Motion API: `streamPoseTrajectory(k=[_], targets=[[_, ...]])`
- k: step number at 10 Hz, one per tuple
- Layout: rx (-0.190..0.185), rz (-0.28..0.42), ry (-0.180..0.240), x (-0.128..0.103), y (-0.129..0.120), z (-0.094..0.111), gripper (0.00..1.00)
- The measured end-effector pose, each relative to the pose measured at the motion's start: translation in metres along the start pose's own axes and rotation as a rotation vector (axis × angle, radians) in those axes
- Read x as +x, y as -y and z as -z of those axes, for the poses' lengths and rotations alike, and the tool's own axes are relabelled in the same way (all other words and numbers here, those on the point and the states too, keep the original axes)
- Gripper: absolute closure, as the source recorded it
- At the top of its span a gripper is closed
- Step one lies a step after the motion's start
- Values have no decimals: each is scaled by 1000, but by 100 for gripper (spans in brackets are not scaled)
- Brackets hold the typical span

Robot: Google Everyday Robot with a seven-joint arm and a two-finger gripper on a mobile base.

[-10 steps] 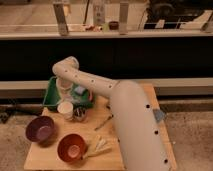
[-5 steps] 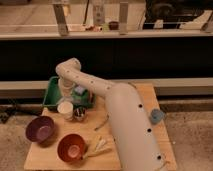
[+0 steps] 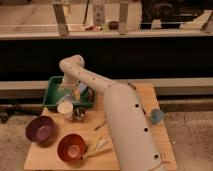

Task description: Wipe purple bowl with towel

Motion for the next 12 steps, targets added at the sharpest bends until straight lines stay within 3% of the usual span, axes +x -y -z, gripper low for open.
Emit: streamPoseTrajectory(k=[4, 8, 12], targets=[[17, 96, -28, -9, 5, -2, 20], [-37, 137, -32, -12, 9, -22, 20], [-80, 111, -86, -2, 4, -44, 20]])
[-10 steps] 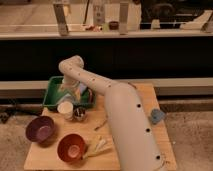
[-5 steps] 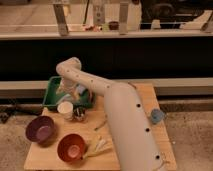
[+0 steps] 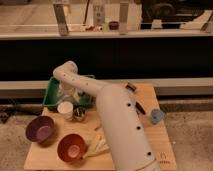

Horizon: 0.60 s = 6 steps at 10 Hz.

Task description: Wipe purple bowl with towel

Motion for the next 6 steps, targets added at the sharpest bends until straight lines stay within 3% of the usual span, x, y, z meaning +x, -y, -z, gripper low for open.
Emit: streamPoseTrajectory(k=[4, 5, 6], targets=[[4, -32, -39, 16, 2, -15, 20], [3, -33, -42, 16, 6, -18, 25], [-1, -29, -43, 15, 12, -23, 36]])
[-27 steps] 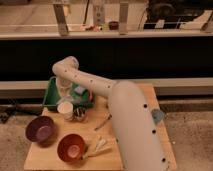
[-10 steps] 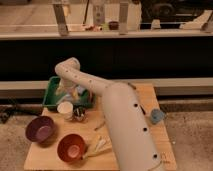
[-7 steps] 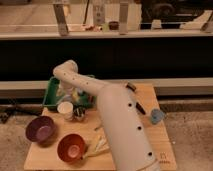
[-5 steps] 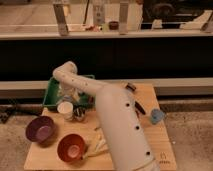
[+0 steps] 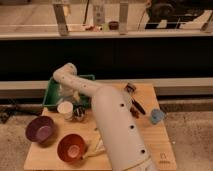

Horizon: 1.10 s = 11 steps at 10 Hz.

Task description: Wipe purple bowl with towel

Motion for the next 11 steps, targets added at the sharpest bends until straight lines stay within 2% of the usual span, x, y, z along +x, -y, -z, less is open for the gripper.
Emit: streamPoseTrajectory(k=[2, 3, 6, 7, 9, 11], targets=[[-20, -2, 1, 0, 3, -5, 54], [-27, 9, 2, -3, 7, -7, 67], [-33, 3, 3, -3, 3, -3, 95], [-34, 5, 3, -3, 4, -3, 100], [-27, -2, 8, -4, 4, -2, 100], [46, -49, 34, -4, 5, 23, 100]])
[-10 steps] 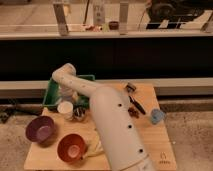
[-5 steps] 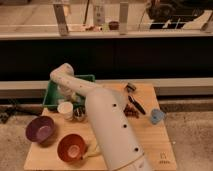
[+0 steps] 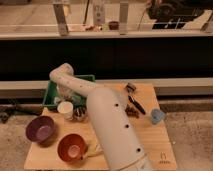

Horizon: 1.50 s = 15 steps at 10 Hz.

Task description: Wipe purple bowl with towel

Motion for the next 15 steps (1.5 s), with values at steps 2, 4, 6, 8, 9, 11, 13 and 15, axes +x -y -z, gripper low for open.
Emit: streamPoseTrajectory(k=[2, 4, 6, 8, 9, 11, 13, 15], targets=[[105, -51, 49, -1, 10, 42, 100], [212, -103, 99, 0, 16, 76, 100], [324, -123, 154, -10, 18, 99, 100], [380, -93, 180, -35, 19, 109, 100], [387, -74, 184, -52, 21, 110, 100], [380, -2, 168, -96, 30, 111, 100], [376, 100, 161, -140, 47, 107, 100], [367, 208, 196, -167, 59, 97, 100]])
